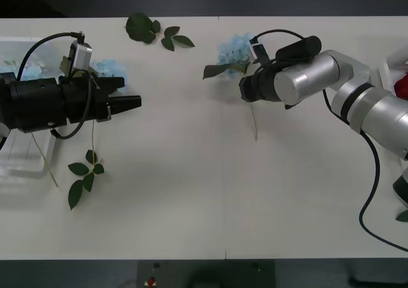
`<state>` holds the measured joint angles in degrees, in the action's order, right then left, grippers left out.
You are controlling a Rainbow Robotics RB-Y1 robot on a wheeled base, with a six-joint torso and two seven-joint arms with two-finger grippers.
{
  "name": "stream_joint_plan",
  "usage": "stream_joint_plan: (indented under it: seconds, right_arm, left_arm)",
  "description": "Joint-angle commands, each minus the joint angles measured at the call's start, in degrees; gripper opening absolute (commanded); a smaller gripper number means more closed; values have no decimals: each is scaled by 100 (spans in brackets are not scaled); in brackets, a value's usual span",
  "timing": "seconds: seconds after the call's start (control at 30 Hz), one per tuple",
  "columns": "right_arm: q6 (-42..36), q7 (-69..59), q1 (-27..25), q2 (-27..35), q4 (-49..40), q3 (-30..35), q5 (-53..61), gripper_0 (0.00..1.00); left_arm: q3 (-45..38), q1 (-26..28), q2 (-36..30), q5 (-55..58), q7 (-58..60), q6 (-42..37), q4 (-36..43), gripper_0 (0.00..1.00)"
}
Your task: Put the red flowers into the right box and the blue flowers into the left box
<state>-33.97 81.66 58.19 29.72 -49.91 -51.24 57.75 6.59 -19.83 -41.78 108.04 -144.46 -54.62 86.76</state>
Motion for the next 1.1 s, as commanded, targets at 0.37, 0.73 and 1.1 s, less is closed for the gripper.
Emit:
stream_joint_plan:
  seconds: [0.37,0.73,1.1]
  right_arm:
    - [-30,307,201,25,-63,106,61,0]
    - [-1023,500,148,1467,-2075,905,1775,0]
    - [-1753,3278,-528,2355,-2752,2153,4755,0]
  left_arm:
    - [-96,-144,56,-117,111,75,149,100]
    - [-96,-144,56,-126,111,75,149,100]
    - [-96,-135,170,-108,111,83,149,100]
